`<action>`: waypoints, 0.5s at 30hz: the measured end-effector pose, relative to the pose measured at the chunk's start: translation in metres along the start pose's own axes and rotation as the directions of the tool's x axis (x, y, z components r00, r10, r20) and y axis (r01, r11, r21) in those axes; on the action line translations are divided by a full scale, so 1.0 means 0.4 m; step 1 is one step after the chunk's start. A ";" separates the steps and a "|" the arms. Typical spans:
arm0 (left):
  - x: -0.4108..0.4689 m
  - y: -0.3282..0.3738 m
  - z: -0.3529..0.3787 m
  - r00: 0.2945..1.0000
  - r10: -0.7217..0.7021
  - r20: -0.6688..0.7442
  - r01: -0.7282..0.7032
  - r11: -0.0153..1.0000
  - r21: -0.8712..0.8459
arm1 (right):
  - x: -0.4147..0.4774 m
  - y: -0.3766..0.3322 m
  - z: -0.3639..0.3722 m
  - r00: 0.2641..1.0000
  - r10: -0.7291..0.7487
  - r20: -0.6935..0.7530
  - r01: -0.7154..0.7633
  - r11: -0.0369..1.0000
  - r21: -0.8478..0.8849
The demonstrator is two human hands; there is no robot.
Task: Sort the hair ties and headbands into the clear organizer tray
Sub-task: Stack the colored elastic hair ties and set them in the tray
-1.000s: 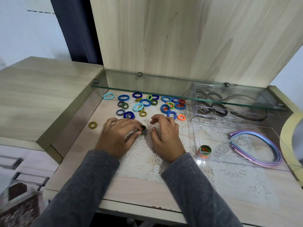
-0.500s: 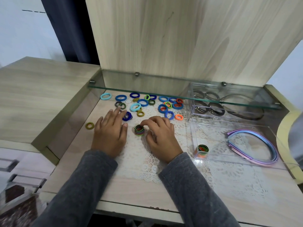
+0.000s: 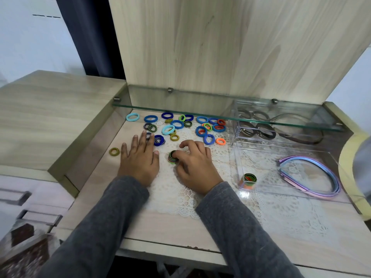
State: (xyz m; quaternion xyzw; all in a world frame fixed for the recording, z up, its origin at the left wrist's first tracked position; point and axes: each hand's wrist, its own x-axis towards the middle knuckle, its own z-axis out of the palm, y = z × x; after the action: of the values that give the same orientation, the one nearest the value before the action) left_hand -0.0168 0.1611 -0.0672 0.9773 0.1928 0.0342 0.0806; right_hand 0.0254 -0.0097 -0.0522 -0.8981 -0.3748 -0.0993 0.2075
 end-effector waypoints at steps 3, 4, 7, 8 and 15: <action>0.001 0.004 -0.006 1.000 -0.012 0.024 0.011 1.000 0.021 | 0.003 -0.005 -0.006 1.000 0.005 0.006 -0.005 1.000 -0.018; 0.002 0.004 -0.007 0.999 -0.016 0.035 0.015 1.000 0.022 | 0.005 -0.005 -0.010 1.000 0.007 0.013 -0.007 1.000 -0.029; 0.002 0.006 -0.012 0.998 -0.018 0.057 0.017 1.000 0.022 | 0.009 -0.011 -0.028 0.998 0.016 0.056 -0.013 0.998 -0.063; 0.003 0.006 -0.012 0.998 -0.015 0.057 0.014 1.000 0.020 | 0.009 -0.013 -0.034 0.997 0.020 0.073 -0.015 0.998 -0.069; -0.007 0.010 -0.020 0.999 -0.013 0.047 0.011 0.999 0.039 | 0.015 -0.026 -0.087 0.971 0.067 0.229 -0.046 0.994 -0.097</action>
State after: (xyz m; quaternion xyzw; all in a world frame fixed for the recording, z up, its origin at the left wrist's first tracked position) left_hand -0.0187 0.1574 -0.0588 0.9780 0.1974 0.0070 0.0666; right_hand 0.0212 -0.0148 -0.0161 -0.9224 -0.3657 -0.0049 0.1239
